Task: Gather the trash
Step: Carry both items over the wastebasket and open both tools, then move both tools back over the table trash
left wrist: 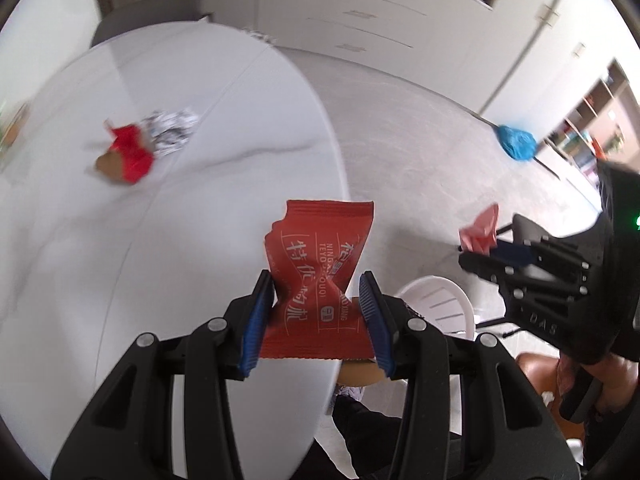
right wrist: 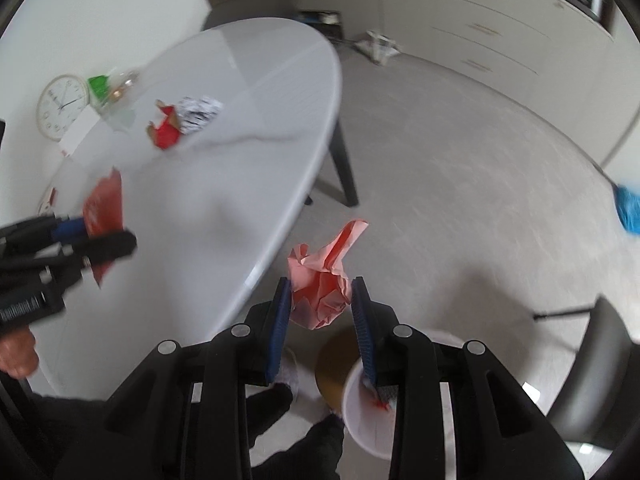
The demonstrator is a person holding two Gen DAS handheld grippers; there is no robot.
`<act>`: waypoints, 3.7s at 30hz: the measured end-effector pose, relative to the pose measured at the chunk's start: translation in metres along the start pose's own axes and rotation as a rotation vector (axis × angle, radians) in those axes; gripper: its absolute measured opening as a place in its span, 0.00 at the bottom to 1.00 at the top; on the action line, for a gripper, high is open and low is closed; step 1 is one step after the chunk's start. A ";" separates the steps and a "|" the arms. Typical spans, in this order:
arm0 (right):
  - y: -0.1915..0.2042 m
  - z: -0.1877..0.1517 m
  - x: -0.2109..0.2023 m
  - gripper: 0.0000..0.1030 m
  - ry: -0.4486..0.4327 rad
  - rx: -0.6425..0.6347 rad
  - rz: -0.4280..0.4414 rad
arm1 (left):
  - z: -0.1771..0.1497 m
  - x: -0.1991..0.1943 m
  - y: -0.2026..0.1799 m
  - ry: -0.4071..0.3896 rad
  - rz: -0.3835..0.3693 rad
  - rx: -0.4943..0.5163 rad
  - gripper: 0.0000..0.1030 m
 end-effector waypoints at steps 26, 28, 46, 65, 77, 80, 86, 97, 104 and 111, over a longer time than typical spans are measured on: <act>-0.115 -0.069 -0.007 0.89 0.036 0.294 -0.204 | 0.008 0.006 -0.087 0.033 -0.054 0.203 0.42; -0.124 -0.069 -0.010 0.94 0.023 0.327 -0.219 | 0.008 0.008 -0.094 0.040 -0.060 0.228 0.42; -0.200 -0.086 -0.053 0.97 -0.065 0.487 -0.323 | 0.009 0.035 -0.211 0.129 -0.283 0.582 0.55; -0.203 -0.095 -0.055 0.97 -0.052 0.507 -0.319 | 0.011 0.022 -0.205 0.083 -0.251 0.513 0.92; -0.175 -0.074 -0.043 0.97 -0.044 0.425 -0.293 | 0.012 0.011 -0.172 0.058 -0.204 0.423 0.92; -0.163 -0.067 -0.039 0.97 -0.046 0.396 -0.283 | 0.014 0.009 -0.162 0.051 -0.191 0.402 0.92; -0.126 -0.044 -0.031 0.97 -0.058 0.316 -0.236 | 0.014 0.001 -0.126 0.025 -0.130 0.323 0.92; -0.007 0.022 0.001 0.97 -0.071 0.105 -0.063 | 0.001 -0.028 -0.006 -0.020 0.057 0.038 0.92; 0.056 0.052 0.019 0.97 -0.061 0.005 0.003 | -0.014 -0.037 0.067 -0.028 0.116 -0.136 0.92; 0.103 0.079 0.040 0.97 -0.042 -0.095 0.030 | -0.024 -0.035 0.116 -0.038 0.162 -0.252 0.92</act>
Point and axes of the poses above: each gripper's, at about its wrist camera, not at the fingertips, and x roughly the way its jaws point, y to its left, z to its top, the point moved 4 cm from there along x, roughly the way its jaws point, and after that the axes turned 13 degrees about x, right-handed, at the moved point
